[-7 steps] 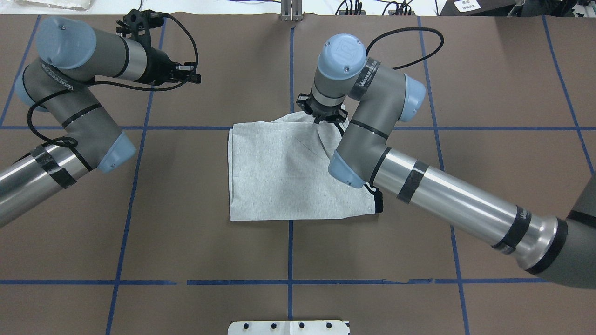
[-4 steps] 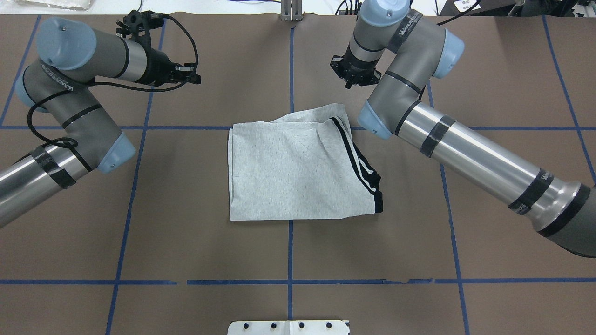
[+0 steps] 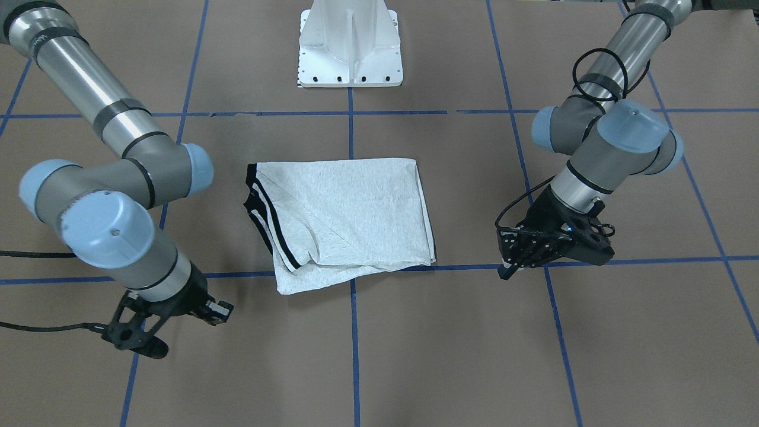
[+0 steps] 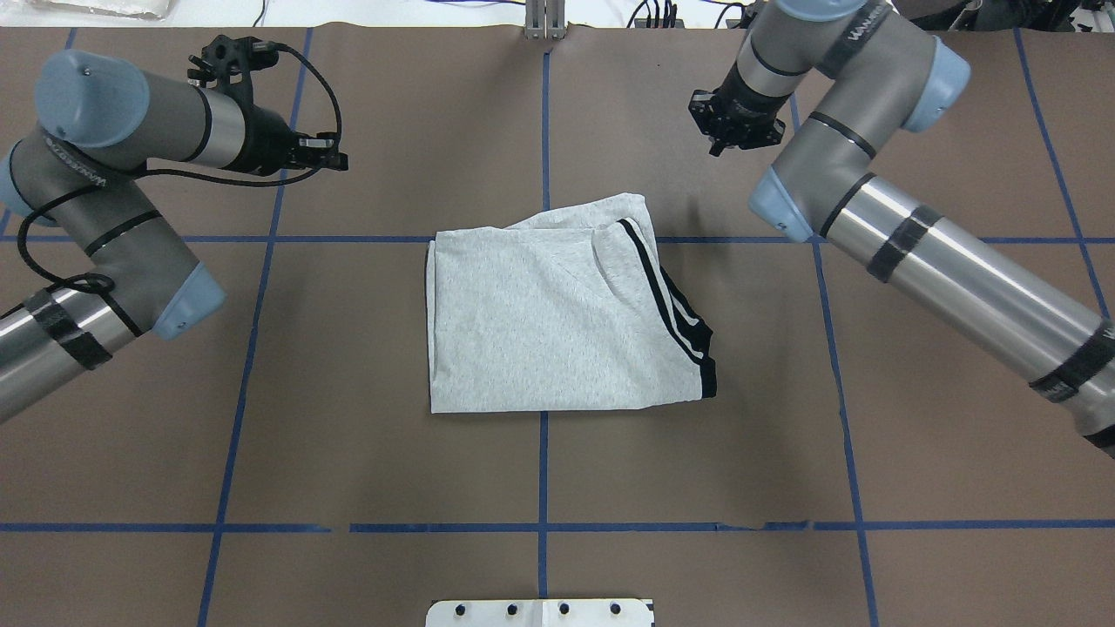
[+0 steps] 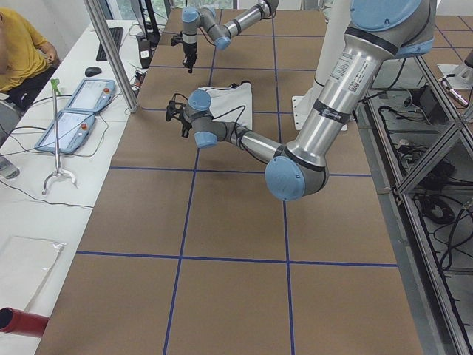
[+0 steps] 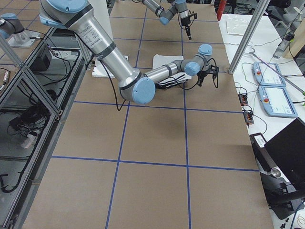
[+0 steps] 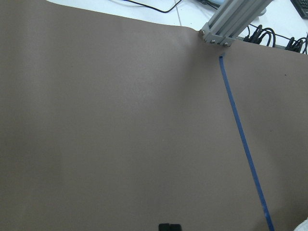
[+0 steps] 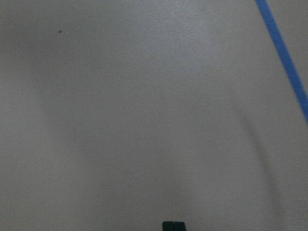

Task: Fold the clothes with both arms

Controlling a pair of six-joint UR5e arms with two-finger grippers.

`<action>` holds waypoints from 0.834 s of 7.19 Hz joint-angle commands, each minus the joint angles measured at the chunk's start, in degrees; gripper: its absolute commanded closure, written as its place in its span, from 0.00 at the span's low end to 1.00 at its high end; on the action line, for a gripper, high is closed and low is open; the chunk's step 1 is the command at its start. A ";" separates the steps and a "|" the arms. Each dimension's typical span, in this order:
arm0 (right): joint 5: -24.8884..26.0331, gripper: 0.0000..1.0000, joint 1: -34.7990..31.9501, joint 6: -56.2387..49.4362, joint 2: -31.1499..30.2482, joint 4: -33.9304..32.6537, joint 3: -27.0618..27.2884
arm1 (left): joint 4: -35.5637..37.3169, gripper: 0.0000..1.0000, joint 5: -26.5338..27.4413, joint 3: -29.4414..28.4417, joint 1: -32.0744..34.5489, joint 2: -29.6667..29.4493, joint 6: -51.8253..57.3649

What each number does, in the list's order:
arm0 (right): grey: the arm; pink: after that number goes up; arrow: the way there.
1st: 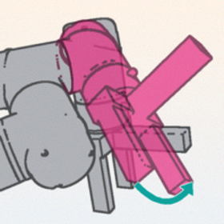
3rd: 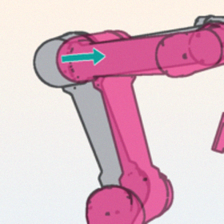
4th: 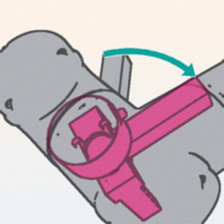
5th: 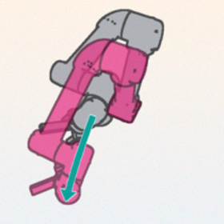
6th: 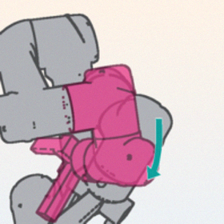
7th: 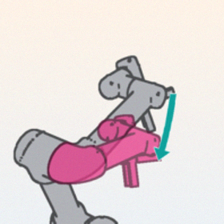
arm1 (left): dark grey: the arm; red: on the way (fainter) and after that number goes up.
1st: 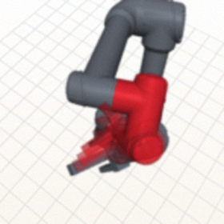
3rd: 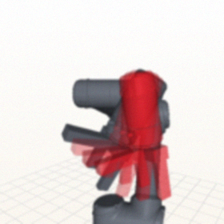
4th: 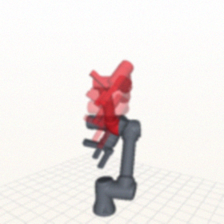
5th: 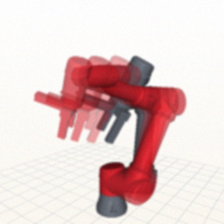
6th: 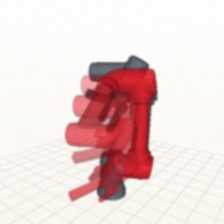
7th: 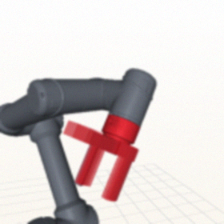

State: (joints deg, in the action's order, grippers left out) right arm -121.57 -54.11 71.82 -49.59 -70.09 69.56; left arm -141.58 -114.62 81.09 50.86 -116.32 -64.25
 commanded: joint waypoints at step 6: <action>-12.28 0.55 -26.88 -53.33 -33.26 -11.77 21.84 | 14.50 0.67 -14.40 8.91 26.43 18.76 48.23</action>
State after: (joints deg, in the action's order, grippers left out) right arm -133.43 -75.34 33.17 -78.59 -76.41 89.82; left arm -134.35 -128.39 89.35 71.24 -98.98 -29.75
